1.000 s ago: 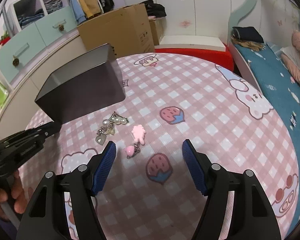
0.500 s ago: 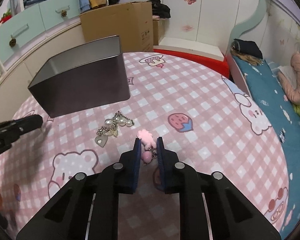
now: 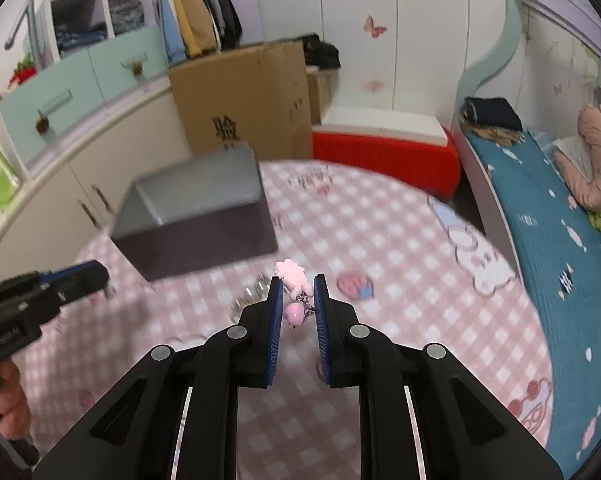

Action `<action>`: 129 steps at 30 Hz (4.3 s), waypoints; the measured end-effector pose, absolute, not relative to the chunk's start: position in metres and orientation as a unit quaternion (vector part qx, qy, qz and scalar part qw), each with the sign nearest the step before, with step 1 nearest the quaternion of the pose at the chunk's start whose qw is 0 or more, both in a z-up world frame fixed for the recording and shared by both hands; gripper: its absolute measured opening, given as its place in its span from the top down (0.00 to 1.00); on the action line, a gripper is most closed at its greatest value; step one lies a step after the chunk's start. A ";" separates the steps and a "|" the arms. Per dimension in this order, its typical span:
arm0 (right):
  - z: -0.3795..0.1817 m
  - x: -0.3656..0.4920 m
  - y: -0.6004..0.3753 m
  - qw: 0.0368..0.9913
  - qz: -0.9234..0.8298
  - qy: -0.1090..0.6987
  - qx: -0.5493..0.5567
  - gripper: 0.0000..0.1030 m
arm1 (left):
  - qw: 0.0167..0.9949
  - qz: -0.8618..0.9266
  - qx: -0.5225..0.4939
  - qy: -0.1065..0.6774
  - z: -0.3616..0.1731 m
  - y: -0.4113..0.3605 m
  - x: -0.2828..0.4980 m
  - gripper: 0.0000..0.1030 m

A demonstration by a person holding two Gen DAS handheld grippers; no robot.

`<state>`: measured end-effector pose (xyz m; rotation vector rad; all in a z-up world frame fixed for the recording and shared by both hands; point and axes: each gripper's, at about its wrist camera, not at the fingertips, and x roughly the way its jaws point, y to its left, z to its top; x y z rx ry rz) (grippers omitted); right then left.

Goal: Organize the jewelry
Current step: 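Grasp a small charm with the left tool while the right tool grasps a pink charm, then lower both charms into the tin and open both tools, then move the left tool to the pearl earrings and close on them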

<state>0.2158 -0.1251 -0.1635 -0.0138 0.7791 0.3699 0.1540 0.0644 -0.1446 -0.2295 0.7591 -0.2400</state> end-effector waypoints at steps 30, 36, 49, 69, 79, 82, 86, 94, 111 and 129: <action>-0.171 0.305 -0.022 0.871 0.245 0.426 -0.015 0.84 | 0.888 -0.124 -0.123 0.426 -0.148 0.092 0.257 0.89; -0.174 0.308 -0.019 0.868 0.243 0.432 -0.014 0.84 | 0.886 -0.126 -0.128 0.428 -0.148 0.094 0.257 0.89; -0.176 0.307 -0.027 0.863 0.245 0.442 0.007 0.83 | 0.891 -0.116 -0.133 0.418 -0.140 0.093 0.246 0.65; -0.128 0.247 -0.121 0.911 0.184 0.368 0.040 0.39 | 0.932 -0.089 -0.078 0.342 -0.108 0.046 0.183 0.41; -0.187 0.240 -0.161 0.893 0.159 0.419 0.055 0.39 | 0.914 -0.083 -0.059 0.392 -0.157 0.005 0.178 0.41; -0.203 0.238 -0.170 0.887 0.155 0.430 0.063 0.39 | 0.907 -0.085 -0.045 0.410 -0.173 -0.006 0.184 0.41; -0.217 0.235 -0.181 0.882 0.155 0.439 0.072 0.39 | 0.902 -0.082 -0.024 0.423 -0.188 -0.022 0.195 0.41; -0.226 0.240 -0.194 0.877 0.166 0.442 0.089 0.39 | 0.889 -0.078 -0.002 0.452 -0.207 -0.038 0.219 0.53; -0.226 0.240 -0.177 0.872 0.189 0.445 0.078 0.39 | 0.879 -0.101 -0.032 0.466 -0.210 -0.004 0.200 0.95; -0.226 0.226 -0.121 0.862 0.219 0.456 0.031 0.39 | 0.859 -0.133 -0.105 0.483 -0.211 0.049 0.159 0.99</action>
